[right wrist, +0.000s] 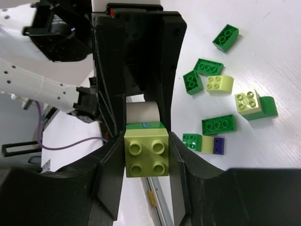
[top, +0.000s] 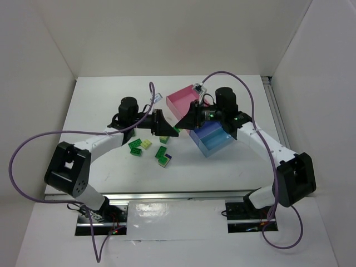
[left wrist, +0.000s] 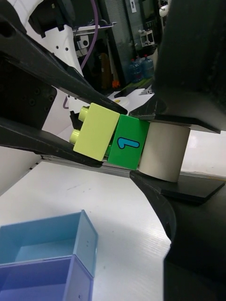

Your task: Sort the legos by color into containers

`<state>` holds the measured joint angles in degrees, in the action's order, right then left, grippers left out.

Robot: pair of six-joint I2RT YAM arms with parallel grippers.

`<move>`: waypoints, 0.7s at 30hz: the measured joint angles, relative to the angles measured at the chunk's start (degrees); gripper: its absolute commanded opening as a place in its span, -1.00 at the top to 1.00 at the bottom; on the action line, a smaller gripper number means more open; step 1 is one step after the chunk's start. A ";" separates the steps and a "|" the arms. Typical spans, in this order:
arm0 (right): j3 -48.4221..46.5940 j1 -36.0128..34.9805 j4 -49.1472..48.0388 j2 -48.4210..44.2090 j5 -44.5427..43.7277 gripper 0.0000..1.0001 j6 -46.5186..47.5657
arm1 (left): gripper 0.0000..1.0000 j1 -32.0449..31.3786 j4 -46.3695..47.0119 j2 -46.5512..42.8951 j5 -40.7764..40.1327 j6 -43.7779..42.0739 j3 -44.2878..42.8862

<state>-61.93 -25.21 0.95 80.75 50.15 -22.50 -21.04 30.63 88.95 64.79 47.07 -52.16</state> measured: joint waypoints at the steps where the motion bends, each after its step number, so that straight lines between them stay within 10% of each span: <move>1: 0.00 0.33 0.72 0.00 -0.11 0.45 0.63 | 1.00 0.07 -1.44 -0.02 -0.42 -0.70 -0.26; 11: -0.07 4.68 8.07 -0.04 -5.55 0.42 4.42 | 1.00 5.62 -12.11 -2.01 -5.62 -6.71 -1.53; 21: -8.85 3.52 9.44 9.70 -32.81 0.42 2.51 | 1.00 9.01 -23.19 -2.36 -8.39 -12.41 -5.29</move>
<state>-70.78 -21.69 10.39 90.45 17.34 -19.99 -12.03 7.44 86.59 56.40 34.65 -57.45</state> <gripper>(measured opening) 0.444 0.410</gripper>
